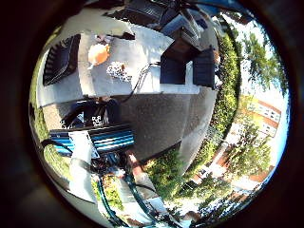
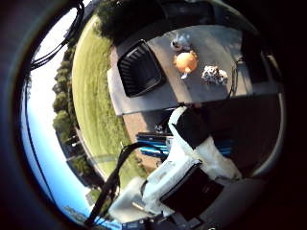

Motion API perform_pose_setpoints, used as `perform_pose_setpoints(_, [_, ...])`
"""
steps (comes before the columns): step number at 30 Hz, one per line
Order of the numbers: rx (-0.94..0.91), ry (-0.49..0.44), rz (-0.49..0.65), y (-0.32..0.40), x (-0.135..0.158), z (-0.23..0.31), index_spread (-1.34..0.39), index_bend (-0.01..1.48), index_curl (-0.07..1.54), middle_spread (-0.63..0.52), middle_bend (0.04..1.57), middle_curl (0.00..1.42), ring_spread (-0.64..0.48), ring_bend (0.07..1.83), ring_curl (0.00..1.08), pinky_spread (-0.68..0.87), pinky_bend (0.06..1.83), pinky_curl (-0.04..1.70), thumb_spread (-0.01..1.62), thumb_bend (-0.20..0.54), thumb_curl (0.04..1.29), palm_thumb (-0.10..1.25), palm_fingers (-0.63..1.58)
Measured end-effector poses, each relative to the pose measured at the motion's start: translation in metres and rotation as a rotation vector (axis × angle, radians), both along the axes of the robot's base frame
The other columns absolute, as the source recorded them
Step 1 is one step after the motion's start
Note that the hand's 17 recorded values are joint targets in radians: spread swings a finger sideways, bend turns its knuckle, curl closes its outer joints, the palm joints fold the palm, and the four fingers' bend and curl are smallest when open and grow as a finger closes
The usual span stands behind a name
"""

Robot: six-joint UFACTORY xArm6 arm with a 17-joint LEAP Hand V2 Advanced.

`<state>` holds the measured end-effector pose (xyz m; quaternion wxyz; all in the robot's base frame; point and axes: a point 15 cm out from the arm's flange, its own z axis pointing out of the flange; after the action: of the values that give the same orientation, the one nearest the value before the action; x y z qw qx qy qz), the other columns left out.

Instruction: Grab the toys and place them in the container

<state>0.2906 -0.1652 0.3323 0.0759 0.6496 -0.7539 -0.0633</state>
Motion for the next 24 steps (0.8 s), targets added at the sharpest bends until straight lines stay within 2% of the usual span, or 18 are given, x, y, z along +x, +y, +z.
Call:
perform_pose_setpoints(3, [0.002,0.003,-0.010,-0.020,0.003,-0.011,-0.11,0.17,0.35,0.04,0.18,0.35,0.27,0.40,0.29,0.49,0.80,0.02,1.26,-0.016,0.31,0.53,0.21])
perform_pose_setpoints(9, [-0.009,-0.023,-0.019,-0.070,0.035,-0.061,-0.09,0.16,0.33,0.02,0.23,0.37,0.28,0.42,0.30,0.49,0.76,0.01,1.24,-0.018,0.32,0.55,0.29])
perform_pose_setpoints(15, [-0.006,0.004,-0.005,-0.114,0.062,-0.155,-0.07,0.15,0.31,0.01,0.23,0.38,0.28,0.45,0.31,0.48,0.74,0.01,1.19,-0.031,0.32,0.53,0.29])
perform_pose_setpoints(24, [0.021,0.027,0.039,-0.133,0.093,-0.305,-0.02,0.13,0.27,0.10,0.19,0.37,0.29,0.45,0.32,0.48,0.78,0.04,1.12,-0.035,0.31,0.47,0.15])
